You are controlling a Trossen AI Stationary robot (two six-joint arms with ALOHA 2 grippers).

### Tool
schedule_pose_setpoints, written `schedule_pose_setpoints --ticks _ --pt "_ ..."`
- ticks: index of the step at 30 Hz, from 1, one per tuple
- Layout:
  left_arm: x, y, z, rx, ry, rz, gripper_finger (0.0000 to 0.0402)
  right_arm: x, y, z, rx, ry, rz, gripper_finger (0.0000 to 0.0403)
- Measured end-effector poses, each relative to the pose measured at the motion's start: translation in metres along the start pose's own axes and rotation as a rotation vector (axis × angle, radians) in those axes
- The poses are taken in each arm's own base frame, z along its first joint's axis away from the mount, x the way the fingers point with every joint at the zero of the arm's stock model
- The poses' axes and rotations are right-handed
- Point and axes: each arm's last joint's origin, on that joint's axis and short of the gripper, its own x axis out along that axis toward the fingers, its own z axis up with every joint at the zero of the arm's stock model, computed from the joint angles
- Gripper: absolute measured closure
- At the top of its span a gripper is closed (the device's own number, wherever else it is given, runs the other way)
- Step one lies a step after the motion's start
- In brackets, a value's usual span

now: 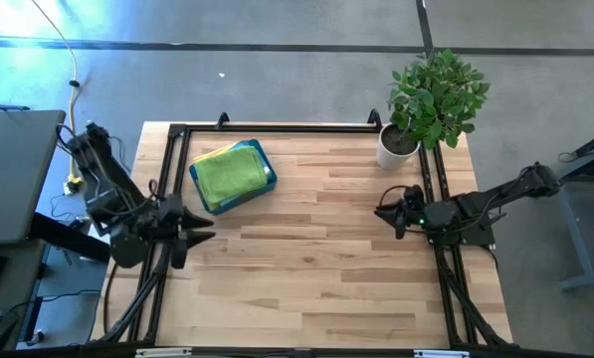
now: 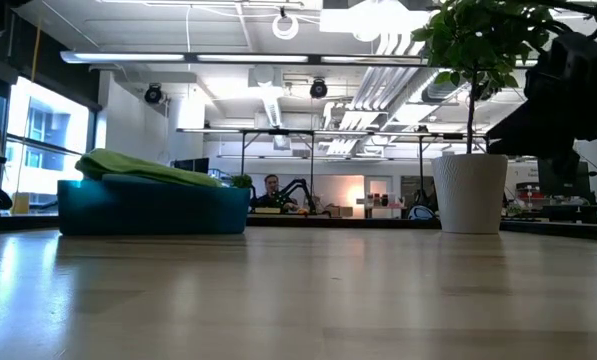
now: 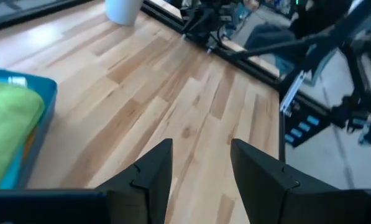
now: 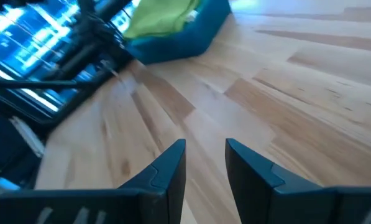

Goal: Fold microfiber towels
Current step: Return to Home Position

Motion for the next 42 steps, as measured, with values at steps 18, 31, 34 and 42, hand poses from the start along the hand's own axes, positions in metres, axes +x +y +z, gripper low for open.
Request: schedule_pose_setpoints --ticks 18,31,34,42 --pt "0.043 -0.027 -0.049 -0.100 -0.137 -0.056 0.0251 -0.005 -0.001 0.005 0.029 -0.081 0.037 0.0300" --pt "0.093 -0.009 -0.049 -0.040 0.059 -0.022 0.0251 -0.005 -0.001 0.005 0.027 -0.079 0.038 0.0300" --pt "0.101 -0.011 -0.038 0.069 0.076 -0.113 0.0251 -0.005 -0.001 0.005 0.027 -0.079 0.038 0.0300" --pt "0.118 0.003 -0.023 0.292 0.147 -0.193 0.0251 -0.005 -0.001 0.005 0.027 -0.079 0.038 0.0300"
